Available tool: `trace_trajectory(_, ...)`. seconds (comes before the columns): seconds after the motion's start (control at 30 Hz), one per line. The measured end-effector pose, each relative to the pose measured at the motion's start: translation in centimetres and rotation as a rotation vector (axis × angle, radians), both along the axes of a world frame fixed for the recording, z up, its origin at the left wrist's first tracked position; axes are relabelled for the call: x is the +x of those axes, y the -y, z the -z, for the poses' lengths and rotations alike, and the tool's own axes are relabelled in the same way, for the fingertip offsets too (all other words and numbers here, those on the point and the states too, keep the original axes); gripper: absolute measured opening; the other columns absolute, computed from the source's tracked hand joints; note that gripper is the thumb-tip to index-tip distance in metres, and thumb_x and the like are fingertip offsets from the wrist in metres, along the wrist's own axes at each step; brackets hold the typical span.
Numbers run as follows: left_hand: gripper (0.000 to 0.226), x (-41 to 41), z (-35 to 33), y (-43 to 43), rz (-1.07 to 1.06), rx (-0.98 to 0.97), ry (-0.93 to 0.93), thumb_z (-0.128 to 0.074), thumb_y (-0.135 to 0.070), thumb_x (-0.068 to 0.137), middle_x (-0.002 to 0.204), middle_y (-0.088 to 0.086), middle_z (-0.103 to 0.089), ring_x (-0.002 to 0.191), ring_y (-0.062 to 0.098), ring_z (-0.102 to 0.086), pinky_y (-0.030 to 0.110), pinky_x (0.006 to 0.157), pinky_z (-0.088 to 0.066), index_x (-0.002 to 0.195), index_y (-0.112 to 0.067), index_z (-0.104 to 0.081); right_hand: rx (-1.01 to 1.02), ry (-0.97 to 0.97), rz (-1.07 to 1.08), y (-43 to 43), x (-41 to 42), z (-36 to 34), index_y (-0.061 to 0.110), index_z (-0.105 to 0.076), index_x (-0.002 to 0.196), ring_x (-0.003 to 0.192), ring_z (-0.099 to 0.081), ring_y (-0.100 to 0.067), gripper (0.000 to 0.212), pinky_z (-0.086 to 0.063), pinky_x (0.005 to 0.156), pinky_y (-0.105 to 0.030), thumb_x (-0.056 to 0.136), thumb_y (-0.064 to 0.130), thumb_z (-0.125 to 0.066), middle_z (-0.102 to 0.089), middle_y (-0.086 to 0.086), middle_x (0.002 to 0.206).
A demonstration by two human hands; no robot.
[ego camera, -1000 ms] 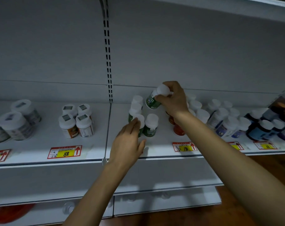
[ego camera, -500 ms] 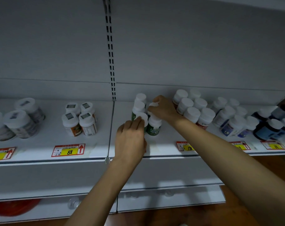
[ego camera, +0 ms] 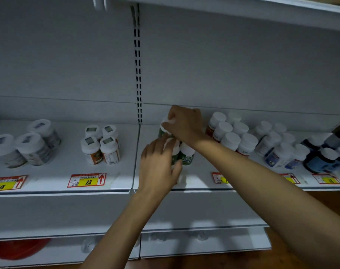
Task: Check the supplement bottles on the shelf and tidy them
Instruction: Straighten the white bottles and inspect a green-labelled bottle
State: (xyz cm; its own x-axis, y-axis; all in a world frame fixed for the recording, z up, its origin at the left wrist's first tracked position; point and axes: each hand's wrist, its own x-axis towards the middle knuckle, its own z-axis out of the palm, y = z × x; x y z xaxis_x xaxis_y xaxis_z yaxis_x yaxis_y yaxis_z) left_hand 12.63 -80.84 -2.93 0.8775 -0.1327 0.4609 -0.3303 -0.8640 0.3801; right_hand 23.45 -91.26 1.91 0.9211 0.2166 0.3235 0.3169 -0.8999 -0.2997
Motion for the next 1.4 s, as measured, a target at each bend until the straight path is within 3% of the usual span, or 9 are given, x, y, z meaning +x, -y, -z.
trace_trajectory(0.13,0.059,-0.3,-1.7,-0.6,-0.023,-0.484,0.059,-0.062,-0.023,0.089,0.141,0.007,-0.047,0.129,0.019,-0.041,0.019,0.105,-0.028,0.141,-0.007,-0.040,0.179,-0.016,-0.049,0.8,-1.3,-4.8,0.022,-0.068,0.101,0.093,-0.061,-0.013,0.024,-0.045,0.079,-0.027,0.084,0.039,-0.068,-0.068,0.003,0.105)
trace_trajectory(0.3,0.056,-1.8,-4.8,-0.7,0.089,-1.138,-0.197,-0.054,-0.042,0.089,0.133,-0.008,-0.054,0.125,0.010,-0.051,0.012,0.096,-0.041,0.139,-0.022,-0.040,0.500,-0.143,-0.100,2.1,-3.9,-10.4,0.024,-0.072,0.078,0.086,-0.066,-0.009,0.012,-0.053,0.077,-0.025,0.077,0.035,-0.078,-0.071,0.009,0.086)
trace_trajectory(0.43,0.044,-3.6,-6.7,-0.3,0.288,-1.538,-0.460,-0.059,-0.035,0.077,0.100,0.000,-0.074,0.095,0.019,-0.071,0.027,0.082,-0.055,0.119,-0.023,-0.053,0.655,-0.180,-0.098,2.9,-6.7,-11.7,0.023,-0.073,0.073,0.080,-0.067,-0.008,0.016,-0.054,0.076,-0.027,0.076,0.037,-0.078,-0.072,0.008,0.079)
trace_trajectory(0.57,0.026,-5.2,-7.1,0.3,0.306,-1.752,-0.603,-0.062,-0.028,0.074,0.097,0.010,-0.073,0.087,0.021,-0.072,0.029,0.079,-0.058,0.100,-0.021,-0.058,0.741,-0.208,-0.128,3.7,-9.3,-10.8,0.023,-0.069,0.079,0.067,-0.063,0.000,0.013,-0.050,0.064,-0.019,0.087,0.033,-0.067,-0.067,0.012,0.071)
trace_trajectory(0.73,0.016,-6.6,-7.4,0.7,0.300,-1.891,-0.744,-0.060,-0.025,0.079,0.101,0.020,-0.071,0.086,0.023,-0.072,0.029,0.079,-0.059,0.093,-0.018,-0.058,0.819,-0.361,-0.201,5.0,-11.3,-9.2,0.022,-0.064,0.105,0.076,-0.065,-0.007,0.013,-0.053,0.067,-0.022,0.093,0.025,-0.060,-0.068,0.002,0.090)
trace_trajectory(0.9,0.053,-7.2,-7.7,1.1,0.314,-1.915,-0.890,-0.062,-0.029,0.078,0.108,0.023,-0.069,0.083,0.020,-0.072,0.027,0.069,-0.059,0.126,-0.007,-0.054,0.819,-0.362,-0.223,5.9,-12.4,-8.6,0.025,-0.061,0.112,0.083,-0.064,-0.002,0.022,-0.048,0.062,-0.014,0.090,0.023,-0.064,-0.068,0.001,0.098)
trace_trajectory(0.97,0.057,-7.4,-7.7,1.4,0.319,-1.923,-0.920,-0.061,-0.030,0.078,0.107,0.021,-0.070,0.081,0.018,-0.072,0.026,0.067,-0.059,0.130,-0.007,-0.053,0.825,-0.351,-0.245,6.3,-12.8,-8.7,0.027,-0.060,0.111,0.088,-0.064,-0.003,0.025,-0.050,0.065,-0.016,0.088,0.020,-0.066,-0.067,0.004,0.100)
trace_trajectory(1.2,0.032,-7.6,-7.9,1.9,0.325,-1.938,-0.952,-0.063,-0.030,0.075,0.096,0.016,-0.072,0.076,0.016,-0.072,0.027,0.067,-0.060,0.101,-0.013,-0.068,0.805,-0.451,-0.300,7.2,-13.9,-8.6,0.027,-0.045,0.133,0.098,-0.070,-0.022,0.063,-0.057,0.087,-0.032,0.079,0.017,-0.076,-0.061,-0.003,0.120)
trace_trajectory(1.4,0.032,-7.8,-7.8,2.0,0.339,-1.920,-0.988,-0.064,-0.031,0.072,0.094,0.014,-0.072,0.076,0.016,-0.072,0.027,0.067,-0.060,0.100,-0.015,-0.068,0.847,-0.513,-0.301,7.4,-14.5,-8.5,0.022,-0.038,0.140,0.102,-0.069,-0.023,0.077,-0.055,0.092,-0.039,0.074,0.012,-0.078,-0.057,-0.006,0.127)
